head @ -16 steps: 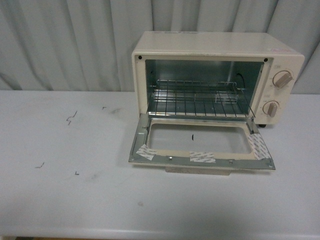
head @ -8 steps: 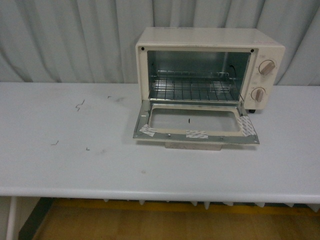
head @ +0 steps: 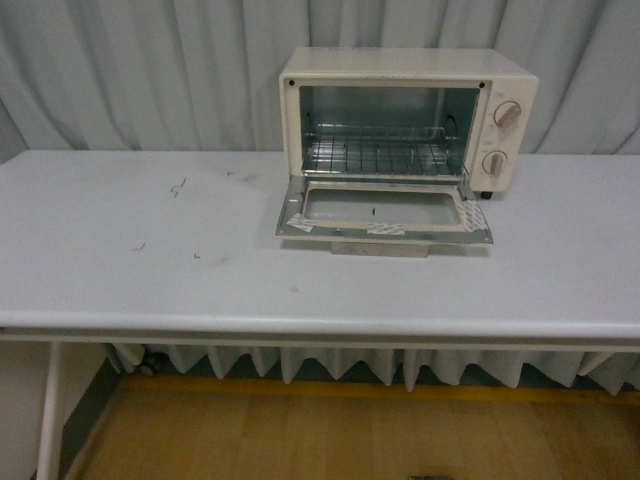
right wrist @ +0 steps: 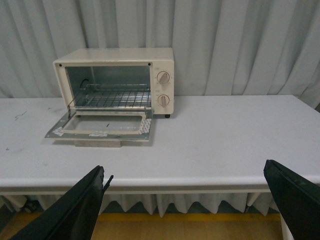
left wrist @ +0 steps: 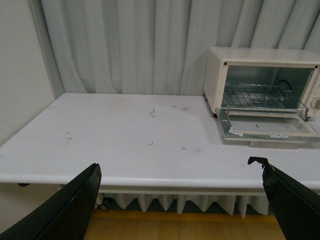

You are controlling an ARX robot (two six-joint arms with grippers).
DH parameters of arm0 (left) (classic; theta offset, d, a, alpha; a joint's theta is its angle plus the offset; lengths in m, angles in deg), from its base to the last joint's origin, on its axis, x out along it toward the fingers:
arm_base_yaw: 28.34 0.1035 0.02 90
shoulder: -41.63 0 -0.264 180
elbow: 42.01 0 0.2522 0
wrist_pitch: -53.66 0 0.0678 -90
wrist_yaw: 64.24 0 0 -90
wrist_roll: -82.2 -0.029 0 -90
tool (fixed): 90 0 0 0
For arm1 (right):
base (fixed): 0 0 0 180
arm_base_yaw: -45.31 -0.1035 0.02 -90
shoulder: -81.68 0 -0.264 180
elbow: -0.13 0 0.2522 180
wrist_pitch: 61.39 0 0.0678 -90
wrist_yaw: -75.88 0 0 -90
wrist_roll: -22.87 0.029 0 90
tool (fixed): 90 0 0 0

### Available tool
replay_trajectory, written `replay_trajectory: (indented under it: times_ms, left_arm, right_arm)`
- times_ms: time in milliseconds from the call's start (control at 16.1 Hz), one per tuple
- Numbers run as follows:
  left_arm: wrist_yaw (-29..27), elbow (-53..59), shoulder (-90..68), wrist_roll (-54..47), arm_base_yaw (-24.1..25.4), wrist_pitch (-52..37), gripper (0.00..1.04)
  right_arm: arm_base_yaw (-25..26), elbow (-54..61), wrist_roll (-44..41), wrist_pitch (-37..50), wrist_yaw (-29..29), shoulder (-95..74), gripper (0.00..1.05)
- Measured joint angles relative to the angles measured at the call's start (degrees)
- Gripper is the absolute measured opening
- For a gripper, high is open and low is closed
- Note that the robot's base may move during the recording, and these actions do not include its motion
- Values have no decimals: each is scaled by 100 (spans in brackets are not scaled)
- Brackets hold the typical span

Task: Open oven

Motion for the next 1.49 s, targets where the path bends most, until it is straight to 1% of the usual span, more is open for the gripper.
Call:
replay_trajectory:
  times_ms: [1488]
  left_arm:
    - [7, 0, 0, -2, 0, -11, 98]
  right_arm:
    - [0, 0, 0, 11, 4, 2, 98]
